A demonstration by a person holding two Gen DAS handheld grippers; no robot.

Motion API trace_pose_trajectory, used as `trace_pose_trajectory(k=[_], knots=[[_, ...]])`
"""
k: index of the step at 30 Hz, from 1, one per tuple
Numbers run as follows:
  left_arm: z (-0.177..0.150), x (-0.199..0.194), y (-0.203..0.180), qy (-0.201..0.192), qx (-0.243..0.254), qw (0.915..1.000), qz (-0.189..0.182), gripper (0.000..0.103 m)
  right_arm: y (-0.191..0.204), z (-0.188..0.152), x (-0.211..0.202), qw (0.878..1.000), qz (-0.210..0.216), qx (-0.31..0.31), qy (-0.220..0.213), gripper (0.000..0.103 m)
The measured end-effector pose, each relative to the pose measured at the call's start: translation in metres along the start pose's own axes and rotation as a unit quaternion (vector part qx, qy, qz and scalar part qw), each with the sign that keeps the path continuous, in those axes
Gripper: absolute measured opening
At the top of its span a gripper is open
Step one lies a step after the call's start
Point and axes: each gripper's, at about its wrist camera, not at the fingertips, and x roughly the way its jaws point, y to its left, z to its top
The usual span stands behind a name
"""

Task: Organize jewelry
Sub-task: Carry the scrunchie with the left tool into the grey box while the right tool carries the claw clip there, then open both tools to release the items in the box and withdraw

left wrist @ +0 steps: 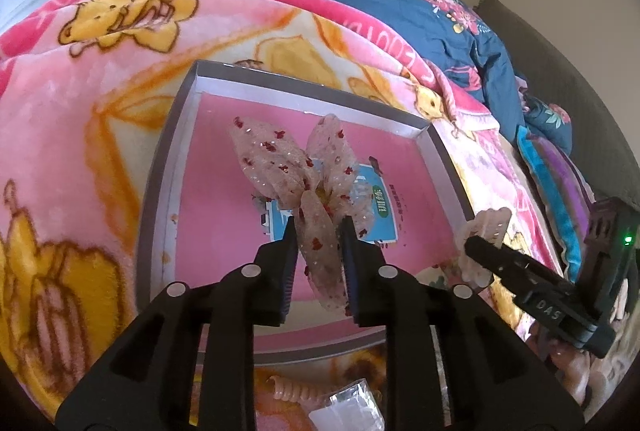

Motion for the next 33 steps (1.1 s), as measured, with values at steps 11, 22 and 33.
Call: trace_pose_trajectory(k=[11, 22, 33], knots=[[0.002, -0.008, 0.004, 0.002, -0.010, 0.9999, -0.006, 0.031, -0.011, -0.007, 0.006, 0.999, 0.011, 0.040, 0.019, 0.061], [0.007, -0.044, 0.001, -0.022, -0.017, 0.9996, -0.010, 0.048, -0.024, -0.016, -0.035, 0.998, 0.001, 0.051, -0.032, 0.082], [0.015, -0.100, 0.000, -0.080, -0.023, 0.9965, 0.002, 0.091, -0.013, -0.020, -0.088, 0.996, 0.004, 0.025, -0.084, 0.094]])
